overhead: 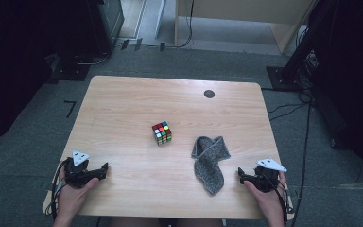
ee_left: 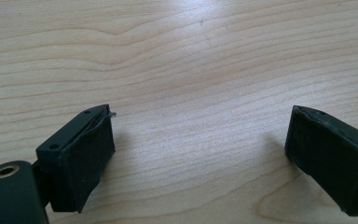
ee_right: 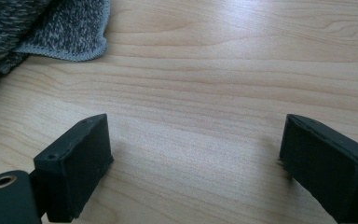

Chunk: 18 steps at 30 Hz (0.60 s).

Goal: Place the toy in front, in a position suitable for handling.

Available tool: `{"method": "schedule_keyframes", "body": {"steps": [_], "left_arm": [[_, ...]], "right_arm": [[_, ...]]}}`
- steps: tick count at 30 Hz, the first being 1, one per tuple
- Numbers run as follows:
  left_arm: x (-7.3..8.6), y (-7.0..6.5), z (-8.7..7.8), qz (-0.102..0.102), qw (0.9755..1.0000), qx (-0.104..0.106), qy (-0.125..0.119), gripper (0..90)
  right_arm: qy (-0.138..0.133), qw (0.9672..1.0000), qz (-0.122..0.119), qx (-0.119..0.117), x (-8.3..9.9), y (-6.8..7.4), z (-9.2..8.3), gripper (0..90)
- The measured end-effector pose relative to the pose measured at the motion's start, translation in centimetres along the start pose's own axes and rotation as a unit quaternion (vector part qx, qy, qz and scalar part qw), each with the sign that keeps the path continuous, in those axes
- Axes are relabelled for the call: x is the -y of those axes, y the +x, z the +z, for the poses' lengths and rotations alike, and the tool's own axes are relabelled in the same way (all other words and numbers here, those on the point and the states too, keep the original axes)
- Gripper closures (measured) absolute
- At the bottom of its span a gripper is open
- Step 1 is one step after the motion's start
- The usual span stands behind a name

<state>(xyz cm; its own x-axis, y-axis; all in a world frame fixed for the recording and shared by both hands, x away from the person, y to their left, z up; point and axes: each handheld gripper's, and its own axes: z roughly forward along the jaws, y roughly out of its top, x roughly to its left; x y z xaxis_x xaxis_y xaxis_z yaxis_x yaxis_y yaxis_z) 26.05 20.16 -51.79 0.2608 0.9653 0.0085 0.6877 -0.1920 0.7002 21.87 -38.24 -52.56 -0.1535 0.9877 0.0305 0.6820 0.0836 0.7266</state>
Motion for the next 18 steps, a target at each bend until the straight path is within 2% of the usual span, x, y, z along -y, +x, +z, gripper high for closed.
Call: {"method": "schedule_keyframes", "body": {"steps": [6,7,8,13,15,16,18], "left_arm": [[-0.1,-0.2,0.1,-0.008,0.9999,-0.008,0.000,8.2],[-0.1,-0.2,0.1,-0.008,0.9999,-0.008,0.000,8.2],[-0.1,-0.2,0.1,-0.008,0.9999,-0.008,0.000,8.3],[-0.1,-0.1,0.1,-0.006,1.0000,-0.007,0.000,8.2],[-0.2,-0.1,0.2,-0.004,1.0000,-0.005,0.002,8.2],[-0.3,-0.1,0.2,-0.004,1.0000,-0.006,0.002,8.2],[-0.3,-0.1,0.3,-0.005,1.0000,-0.006,0.002,8.2]], "right_arm": [[0.006,1.0000,-0.003,0.000,-0.1,-0.1,-0.1,10.0],[0.008,1.0000,-0.004,-0.002,-0.2,-0.2,-0.1,12.7],[0.007,1.0000,0.002,0.005,-0.3,-0.3,-0.3,19.1],[0.004,1.0000,0.008,-0.002,-0.6,0.2,-0.5,20.9],[-0.012,0.9999,-0.002,-0.004,-1.1,1.0,-0.7,21.5],[-0.028,0.9996,-0.010,-0.005,-1.6,1.9,-1.0,22.3],[-0.050,0.9986,-0.007,-0.014,-2.2,3.1,-1.2,23.1]]}}
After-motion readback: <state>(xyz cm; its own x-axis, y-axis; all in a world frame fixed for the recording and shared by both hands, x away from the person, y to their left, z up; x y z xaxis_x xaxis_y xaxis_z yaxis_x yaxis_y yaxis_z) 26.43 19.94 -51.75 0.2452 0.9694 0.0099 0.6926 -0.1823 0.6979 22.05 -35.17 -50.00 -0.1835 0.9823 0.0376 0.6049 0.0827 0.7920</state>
